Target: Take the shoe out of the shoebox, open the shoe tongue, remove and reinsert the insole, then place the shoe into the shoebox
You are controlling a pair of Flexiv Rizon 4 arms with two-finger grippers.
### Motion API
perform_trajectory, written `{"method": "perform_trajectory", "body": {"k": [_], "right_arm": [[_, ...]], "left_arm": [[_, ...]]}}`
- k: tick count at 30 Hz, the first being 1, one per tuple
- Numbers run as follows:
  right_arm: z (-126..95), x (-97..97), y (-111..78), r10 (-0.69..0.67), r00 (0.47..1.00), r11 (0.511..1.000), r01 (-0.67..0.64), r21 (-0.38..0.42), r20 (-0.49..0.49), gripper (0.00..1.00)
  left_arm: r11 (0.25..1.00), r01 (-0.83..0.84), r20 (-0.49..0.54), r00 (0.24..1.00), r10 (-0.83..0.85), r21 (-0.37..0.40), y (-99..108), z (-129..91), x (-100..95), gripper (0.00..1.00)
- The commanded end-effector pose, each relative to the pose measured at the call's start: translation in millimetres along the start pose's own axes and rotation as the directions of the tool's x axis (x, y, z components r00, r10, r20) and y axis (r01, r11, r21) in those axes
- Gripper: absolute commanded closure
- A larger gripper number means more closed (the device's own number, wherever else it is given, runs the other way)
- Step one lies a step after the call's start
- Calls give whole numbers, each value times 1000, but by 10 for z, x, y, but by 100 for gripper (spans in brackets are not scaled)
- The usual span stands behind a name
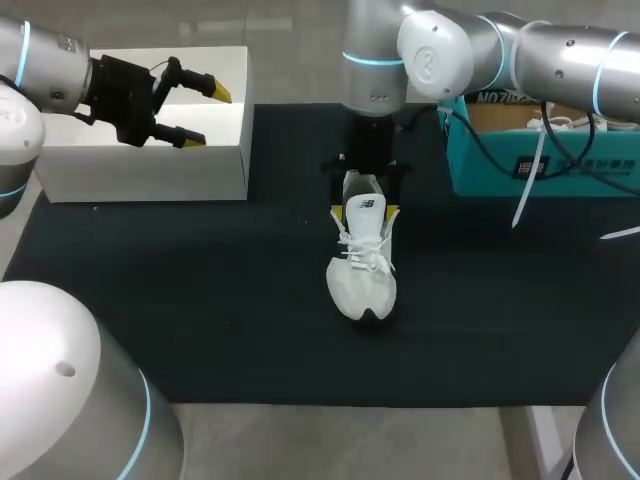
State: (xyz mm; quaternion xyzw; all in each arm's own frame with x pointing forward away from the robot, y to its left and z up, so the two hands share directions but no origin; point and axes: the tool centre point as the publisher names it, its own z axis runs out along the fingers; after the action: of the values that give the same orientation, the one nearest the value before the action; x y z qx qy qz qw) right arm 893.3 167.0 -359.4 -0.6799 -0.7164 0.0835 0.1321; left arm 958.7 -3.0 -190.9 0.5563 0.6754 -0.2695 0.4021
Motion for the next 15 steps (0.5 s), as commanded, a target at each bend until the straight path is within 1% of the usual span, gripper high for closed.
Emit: {"method": "perform_trajectory", "body": {"k": [1,15], "right_arm": [[-13,11,-23,0,1000,1000,0,-1,2,0],[-119,40,-184,18,1000,1000,-18,15,24,0]], "left_arm": [[1000,-1,-2,1000,0,-1,-3,0,-2,0],[1000,-1,-2,1000,0,-1,-3,0,-2,0]]}}
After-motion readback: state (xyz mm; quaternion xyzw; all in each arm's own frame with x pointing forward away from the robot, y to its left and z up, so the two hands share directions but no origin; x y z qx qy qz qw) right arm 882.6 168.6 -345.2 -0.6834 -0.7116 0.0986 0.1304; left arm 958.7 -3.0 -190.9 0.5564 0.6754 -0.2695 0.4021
